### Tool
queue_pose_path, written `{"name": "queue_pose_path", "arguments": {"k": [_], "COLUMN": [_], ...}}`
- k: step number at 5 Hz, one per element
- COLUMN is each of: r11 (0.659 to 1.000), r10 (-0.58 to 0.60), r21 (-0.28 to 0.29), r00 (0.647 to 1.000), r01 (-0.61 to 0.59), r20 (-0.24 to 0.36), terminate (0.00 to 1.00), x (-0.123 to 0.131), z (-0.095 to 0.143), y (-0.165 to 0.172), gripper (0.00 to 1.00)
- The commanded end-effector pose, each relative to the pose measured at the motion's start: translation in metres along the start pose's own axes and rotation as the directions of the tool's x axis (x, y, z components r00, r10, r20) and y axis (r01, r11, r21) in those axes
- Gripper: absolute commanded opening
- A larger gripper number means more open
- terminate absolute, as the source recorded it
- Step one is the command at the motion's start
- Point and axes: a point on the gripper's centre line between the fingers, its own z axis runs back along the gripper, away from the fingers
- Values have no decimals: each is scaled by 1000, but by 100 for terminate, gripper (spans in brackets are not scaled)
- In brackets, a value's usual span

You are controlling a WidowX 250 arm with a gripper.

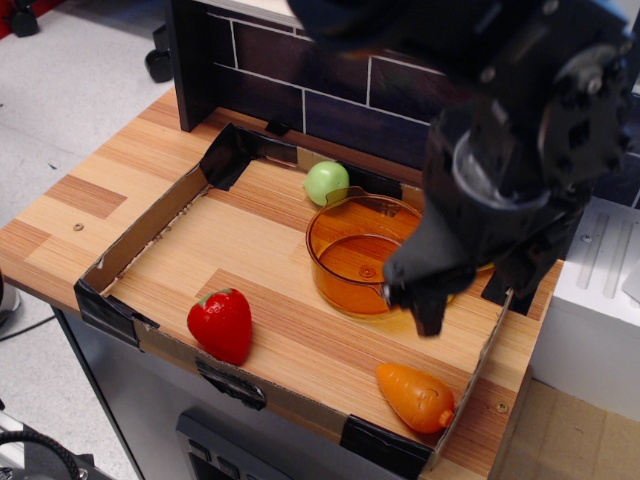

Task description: Put carrot in pot

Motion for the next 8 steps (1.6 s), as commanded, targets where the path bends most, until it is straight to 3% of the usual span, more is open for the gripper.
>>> {"name": "queue_pose_path", "arguments": {"k": [1,3,4,5,7,8], "r11": [960,918,900,894,909,918], "r10": [278,392,416,415,376,358], "r21": [9,55,129,170,160,157], "r00": [960,920,909,909,923,931], "r01": [-278,-392,-416,-414,-384,-365], "r20": [3,16,28,36,81,68], "terminate": [0,0,0,0,0,0], "x": [-6,-8,-5,-6,-12,-15], "z": [-23,-40,-45,-55,-74,-74], "y": [-1,7,18,24,26,27], "gripper": [100,100,100,100,100,100]}}
